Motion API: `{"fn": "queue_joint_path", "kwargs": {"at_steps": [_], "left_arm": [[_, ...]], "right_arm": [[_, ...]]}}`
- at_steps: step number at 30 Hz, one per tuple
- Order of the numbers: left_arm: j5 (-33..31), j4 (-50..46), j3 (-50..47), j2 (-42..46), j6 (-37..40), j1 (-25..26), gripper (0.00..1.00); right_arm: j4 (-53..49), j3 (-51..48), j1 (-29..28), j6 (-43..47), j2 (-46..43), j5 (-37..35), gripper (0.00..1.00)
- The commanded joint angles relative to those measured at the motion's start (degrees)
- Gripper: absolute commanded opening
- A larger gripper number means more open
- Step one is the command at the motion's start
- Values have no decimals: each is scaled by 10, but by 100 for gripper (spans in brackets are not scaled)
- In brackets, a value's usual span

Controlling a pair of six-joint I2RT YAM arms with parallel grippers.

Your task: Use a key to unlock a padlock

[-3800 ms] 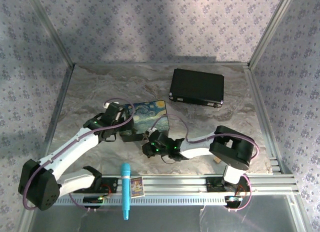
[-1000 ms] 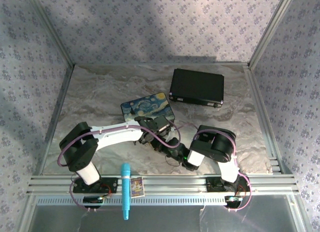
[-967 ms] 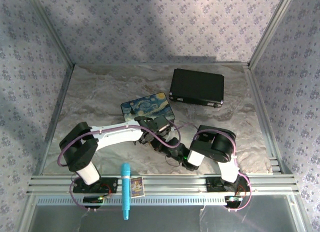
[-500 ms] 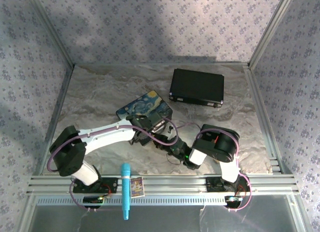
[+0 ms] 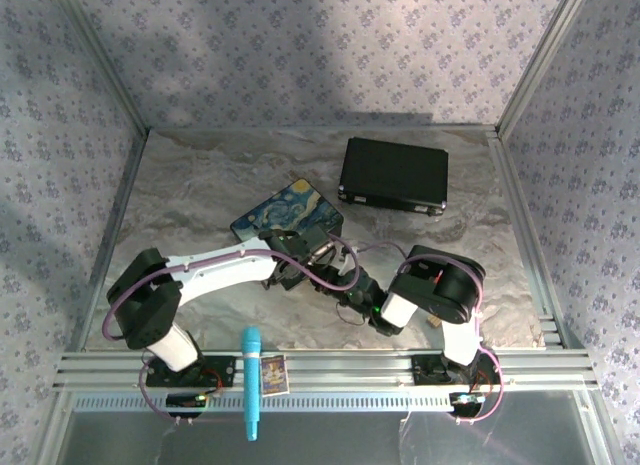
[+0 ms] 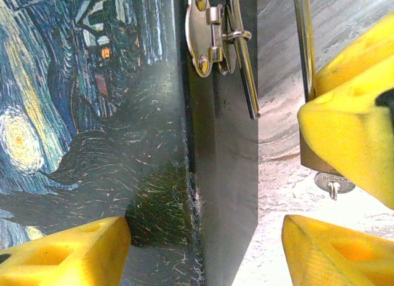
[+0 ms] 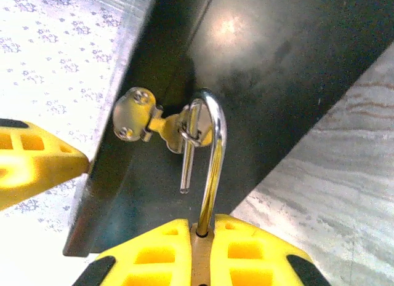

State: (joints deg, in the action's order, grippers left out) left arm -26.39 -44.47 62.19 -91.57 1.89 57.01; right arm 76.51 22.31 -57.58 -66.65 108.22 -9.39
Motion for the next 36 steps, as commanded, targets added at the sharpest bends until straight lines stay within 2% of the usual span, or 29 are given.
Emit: {"fn": "queue_joint_path", "kwargs": {"at_steps": [1,11,16,20,26,32,36], "left_arm": [[41,-62,-24,-26,-12,-6,67],[24,-68,-22,-31,-13,-7,67],[17,-68,-22,-24,-15,-9,67],[0,-70,-19,-23,-20,-9,67],[-33,-70,-1,-14,-31,-9,69],[-96,-51,30,-15,-74,-7,93],[-139,-41,41,-17,-127,-7,99]], "right_arm": [[16,-4,18,13,-26,-28,0],[-7,-13,28,2,-13,-16,0],[15,-33,46,-28,25,35,0],[-35,-45,58,-40,23,67,0],[-274,-44,75,-55,-58,96,0],[-607,34,104,42,-142,158,0],[-718,51,143,99,-165,182,0]]}}
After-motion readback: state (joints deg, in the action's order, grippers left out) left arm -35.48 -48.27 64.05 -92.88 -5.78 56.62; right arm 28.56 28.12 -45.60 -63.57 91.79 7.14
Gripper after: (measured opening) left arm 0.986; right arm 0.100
